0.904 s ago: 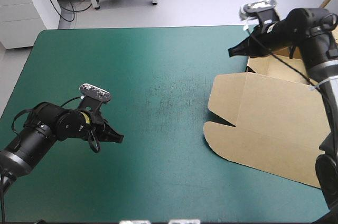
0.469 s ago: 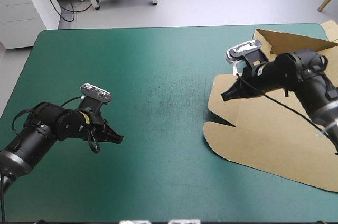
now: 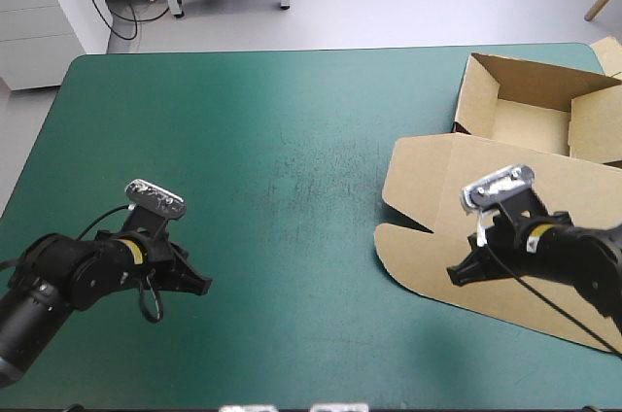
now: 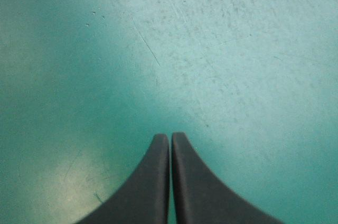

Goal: Fold the box

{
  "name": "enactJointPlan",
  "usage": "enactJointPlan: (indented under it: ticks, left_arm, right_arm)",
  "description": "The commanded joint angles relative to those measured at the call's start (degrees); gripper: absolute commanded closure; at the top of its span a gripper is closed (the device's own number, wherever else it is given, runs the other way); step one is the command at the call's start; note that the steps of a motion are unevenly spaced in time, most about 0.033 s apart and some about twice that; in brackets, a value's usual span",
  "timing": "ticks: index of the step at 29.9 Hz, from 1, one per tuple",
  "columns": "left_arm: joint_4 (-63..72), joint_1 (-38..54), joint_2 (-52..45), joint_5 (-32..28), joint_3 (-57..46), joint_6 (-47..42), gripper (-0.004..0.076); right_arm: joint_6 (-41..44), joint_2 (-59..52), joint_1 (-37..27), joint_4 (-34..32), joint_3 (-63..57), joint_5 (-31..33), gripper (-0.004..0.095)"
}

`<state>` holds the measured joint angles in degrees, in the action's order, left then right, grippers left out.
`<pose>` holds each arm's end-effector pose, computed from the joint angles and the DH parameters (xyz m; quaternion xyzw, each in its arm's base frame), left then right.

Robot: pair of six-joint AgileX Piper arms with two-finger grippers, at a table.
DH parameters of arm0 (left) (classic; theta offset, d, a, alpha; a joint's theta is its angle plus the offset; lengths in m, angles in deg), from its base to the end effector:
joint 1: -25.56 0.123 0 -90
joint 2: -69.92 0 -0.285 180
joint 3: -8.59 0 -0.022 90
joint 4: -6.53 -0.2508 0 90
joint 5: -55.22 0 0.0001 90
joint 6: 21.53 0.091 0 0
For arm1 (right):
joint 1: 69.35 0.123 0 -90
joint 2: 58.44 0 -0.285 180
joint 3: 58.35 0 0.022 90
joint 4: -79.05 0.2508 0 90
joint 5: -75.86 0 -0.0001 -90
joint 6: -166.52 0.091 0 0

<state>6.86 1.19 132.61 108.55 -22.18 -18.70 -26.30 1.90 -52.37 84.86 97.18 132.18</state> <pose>0.1553 -0.0708 0.3069 0.2244 0.9317 -0.0561 0.2802 0.1544 0.0552 0.3447 -0.2301 0.9133 0.0612 0.3303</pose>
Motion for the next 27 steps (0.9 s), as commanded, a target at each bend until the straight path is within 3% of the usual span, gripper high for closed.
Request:
enactJointPlan:
  ticks: [1,14,27]
  left_arm:
    - [0.3,-0.3,-5.0,-4.5,-2.3,-0.2,0.0731]
    - [0.7,-0.3,-12.6,-6.6,-13.2,-0.2,0.0731]
    - [2.5,-0.3,-12.6,-6.5,-17.4,-0.2,0.0731]
  right_arm:
    - [0.5,-6.4,0.1,0.3,-5.4,-5.0,0.091]
    - [0.2,-19.5,0.1,0.3,-19.6,-7.9,0.091]
    - [0.4,-20.4,0.1,0.5,-23.3,-8.3,0.091]
